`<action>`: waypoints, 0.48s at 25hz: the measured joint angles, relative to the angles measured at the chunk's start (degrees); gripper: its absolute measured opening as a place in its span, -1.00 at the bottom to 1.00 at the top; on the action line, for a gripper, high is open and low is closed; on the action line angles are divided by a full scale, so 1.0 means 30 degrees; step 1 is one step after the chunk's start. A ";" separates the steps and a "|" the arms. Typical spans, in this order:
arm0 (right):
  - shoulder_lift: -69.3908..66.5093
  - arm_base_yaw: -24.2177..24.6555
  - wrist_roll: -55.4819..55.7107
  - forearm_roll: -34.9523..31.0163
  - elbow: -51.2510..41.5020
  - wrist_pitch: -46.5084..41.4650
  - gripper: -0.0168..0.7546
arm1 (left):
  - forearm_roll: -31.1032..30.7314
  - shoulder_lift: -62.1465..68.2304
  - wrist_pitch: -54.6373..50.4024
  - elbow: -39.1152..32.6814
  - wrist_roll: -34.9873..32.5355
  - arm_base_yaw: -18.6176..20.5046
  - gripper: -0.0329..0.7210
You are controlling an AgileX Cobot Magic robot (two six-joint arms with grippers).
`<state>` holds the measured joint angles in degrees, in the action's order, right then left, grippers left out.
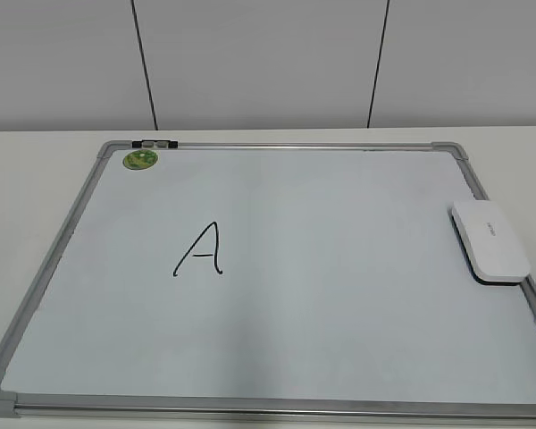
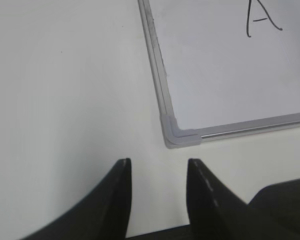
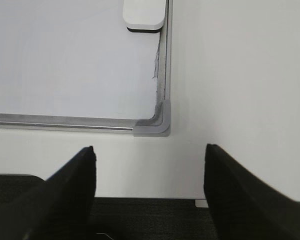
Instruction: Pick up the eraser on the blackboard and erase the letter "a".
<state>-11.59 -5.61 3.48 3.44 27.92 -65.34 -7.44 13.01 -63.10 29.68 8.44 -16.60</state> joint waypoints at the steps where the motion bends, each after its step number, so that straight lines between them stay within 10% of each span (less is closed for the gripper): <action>1: 0.0000 0.0000 0.0006 0.0000 0.0000 0.0000 0.34 | 0.0000 0.0000 0.0034 0.0000 0.0000 0.0000 -0.21; 12: 0.0000 0.0000 0.0040 -0.1147 0.0000 0.0044 0.34 | 0.0169 0.0000 0.0033 0.0000 0.0000 0.0000 -0.21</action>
<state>-11.59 -5.61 3.60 0.00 27.92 -65.20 -6.93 13.01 -63.00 29.68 8.44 -16.60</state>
